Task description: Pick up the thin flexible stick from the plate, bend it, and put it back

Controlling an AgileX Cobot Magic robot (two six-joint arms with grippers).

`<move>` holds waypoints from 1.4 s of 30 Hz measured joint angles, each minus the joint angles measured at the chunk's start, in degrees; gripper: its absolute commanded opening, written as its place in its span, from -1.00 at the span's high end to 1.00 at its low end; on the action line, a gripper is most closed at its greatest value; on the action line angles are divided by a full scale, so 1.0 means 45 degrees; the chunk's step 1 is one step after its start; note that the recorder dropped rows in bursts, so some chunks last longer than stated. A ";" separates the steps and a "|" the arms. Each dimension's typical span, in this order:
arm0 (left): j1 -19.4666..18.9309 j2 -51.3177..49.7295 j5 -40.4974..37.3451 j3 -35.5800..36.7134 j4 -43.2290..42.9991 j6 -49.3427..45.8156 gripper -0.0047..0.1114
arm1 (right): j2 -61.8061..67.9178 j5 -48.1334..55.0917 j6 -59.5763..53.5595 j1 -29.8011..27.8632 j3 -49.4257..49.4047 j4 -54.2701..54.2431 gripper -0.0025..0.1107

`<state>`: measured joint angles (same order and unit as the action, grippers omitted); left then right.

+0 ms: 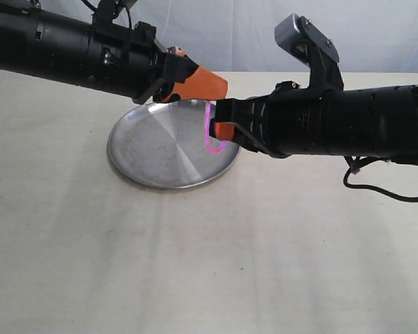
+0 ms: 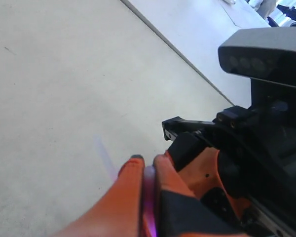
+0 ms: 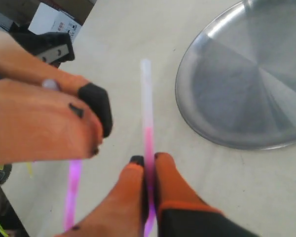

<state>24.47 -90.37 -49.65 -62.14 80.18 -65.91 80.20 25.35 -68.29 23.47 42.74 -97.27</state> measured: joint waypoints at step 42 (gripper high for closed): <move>-0.0088 0.0000 0.0223 0.0000 -0.0445 0.0652 0.91 | 0.0000 0.1100 -0.1442 0.0007 0.0000 0.0014 0.97</move>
<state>24.07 -90.37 -48.65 -62.14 78.18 -62.98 80.20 30.30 -74.78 23.50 42.74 -97.21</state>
